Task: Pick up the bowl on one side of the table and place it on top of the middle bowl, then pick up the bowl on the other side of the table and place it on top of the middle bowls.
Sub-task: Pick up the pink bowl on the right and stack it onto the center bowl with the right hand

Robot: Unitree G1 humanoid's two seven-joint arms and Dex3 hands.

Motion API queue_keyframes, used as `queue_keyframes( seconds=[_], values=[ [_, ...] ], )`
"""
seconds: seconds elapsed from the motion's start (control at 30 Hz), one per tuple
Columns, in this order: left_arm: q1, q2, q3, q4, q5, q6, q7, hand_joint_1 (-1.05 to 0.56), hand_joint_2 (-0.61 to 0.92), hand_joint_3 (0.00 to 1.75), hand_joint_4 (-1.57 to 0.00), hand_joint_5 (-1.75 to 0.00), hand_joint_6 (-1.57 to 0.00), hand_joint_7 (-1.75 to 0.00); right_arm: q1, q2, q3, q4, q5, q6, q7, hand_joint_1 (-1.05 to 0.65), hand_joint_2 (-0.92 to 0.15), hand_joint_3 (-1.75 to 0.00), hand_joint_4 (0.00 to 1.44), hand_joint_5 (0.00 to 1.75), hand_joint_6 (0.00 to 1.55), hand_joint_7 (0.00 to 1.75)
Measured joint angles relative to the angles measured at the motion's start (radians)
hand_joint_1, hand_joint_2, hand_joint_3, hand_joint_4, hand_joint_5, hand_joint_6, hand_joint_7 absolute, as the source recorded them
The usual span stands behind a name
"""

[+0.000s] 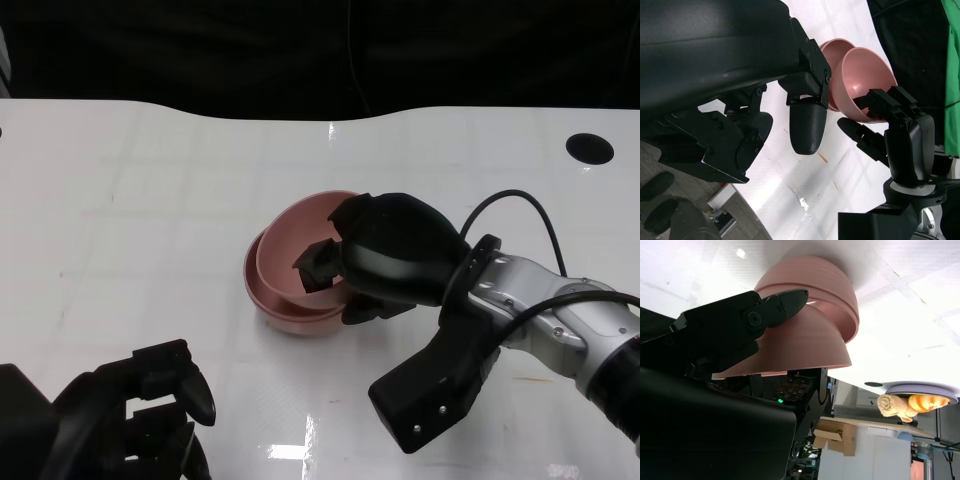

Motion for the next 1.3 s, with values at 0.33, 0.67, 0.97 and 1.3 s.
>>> queue_keyframes(
  seconds=[0.33, 0.67, 0.97, 1.3],
  values=[
    [0.001, -0.003, -0.002, -0.001, 0.007, 0.004, 0.0, 0.29, 0.74, 1.16, -0.75, -1.75, -0.61, -1.75, -0.034, 0.026, 0.021, 0.071, -0.007, 0.009, -0.032, -0.26, -0.92, -0.07, 0.89, 1.75, 0.79, 1.18],
    [0.001, -0.015, -0.006, -0.001, 0.006, 0.005, 0.0, 0.28, 0.74, 1.17, -0.74, -1.75, -0.61, -1.75, -0.063, 0.054, 0.048, 0.158, -0.007, -0.004, -0.081, -0.29, -0.92, -0.15, 0.88, 1.75, 0.74, 1.22],
    [0.001, -0.019, -0.009, -0.001, 0.005, 0.004, 0.0, 0.28, 0.74, 1.17, -0.75, -1.75, -0.61, -1.75, -0.08, 0.07, 0.058, 0.197, -0.006, -0.012, -0.089, -0.3, -0.92, -0.15, 0.87, 1.75, 0.74, 1.17],
    [0.001, -0.02, -0.013, -0.002, 0.006, 0.007, 0.0, 0.28, 0.74, 1.17, -0.75, -1.75, -0.62, -1.75, -0.084, 0.089, 0.081, 0.215, -0.006, -0.008, -0.09, -0.31, -0.92, -0.14, 0.84, 1.75, 0.78, 1.06]
  ],
)
